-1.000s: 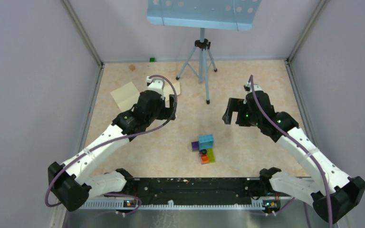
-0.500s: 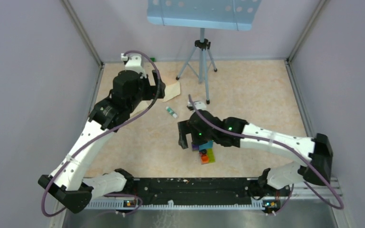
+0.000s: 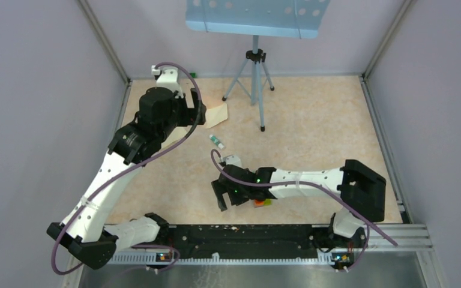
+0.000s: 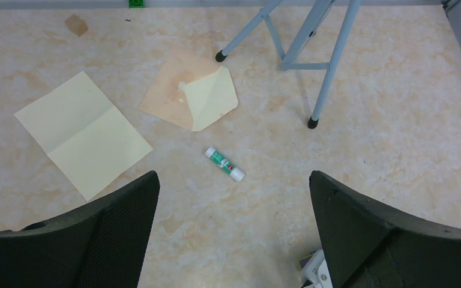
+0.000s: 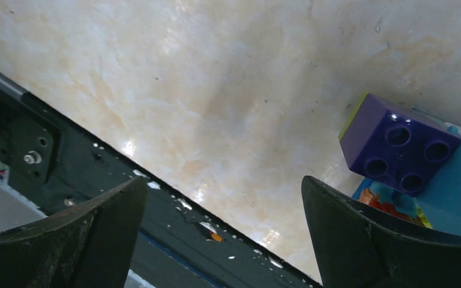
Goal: Place the letter into the envelope and seal it
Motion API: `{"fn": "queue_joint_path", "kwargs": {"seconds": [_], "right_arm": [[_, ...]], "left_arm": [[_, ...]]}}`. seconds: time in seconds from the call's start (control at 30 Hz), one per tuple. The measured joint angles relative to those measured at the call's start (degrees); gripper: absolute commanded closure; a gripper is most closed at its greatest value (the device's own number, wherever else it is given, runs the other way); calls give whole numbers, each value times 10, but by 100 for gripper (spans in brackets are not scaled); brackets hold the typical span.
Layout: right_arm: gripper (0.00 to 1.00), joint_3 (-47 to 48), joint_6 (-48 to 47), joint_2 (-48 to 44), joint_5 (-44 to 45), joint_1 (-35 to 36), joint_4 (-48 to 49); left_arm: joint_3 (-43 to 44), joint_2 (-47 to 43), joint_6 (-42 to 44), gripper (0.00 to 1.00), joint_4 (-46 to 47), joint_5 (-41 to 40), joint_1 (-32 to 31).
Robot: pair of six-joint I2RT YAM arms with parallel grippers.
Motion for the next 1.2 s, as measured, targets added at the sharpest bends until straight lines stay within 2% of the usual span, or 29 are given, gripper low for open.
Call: {"fn": "queue_joint_path", "kwargs": {"seconds": [0.23, 0.53, 0.83, 1.2], "right_arm": [[1, -55, 8, 25, 3, 0, 32], [1, -82, 12, 21, 57, -13, 66], [1, -159, 3, -42, 107, -111, 80], [1, -228, -12, -125, 107, -273, 50]], "left_arm": [[0, 0, 4, 1, -5, -2, 7], [-2, 11, 4, 1, -3, 2, 10], [-8, 25, 4, 1, -3, 14, 14], [-16, 44, 3, 1, 1, 38, 21]]}}
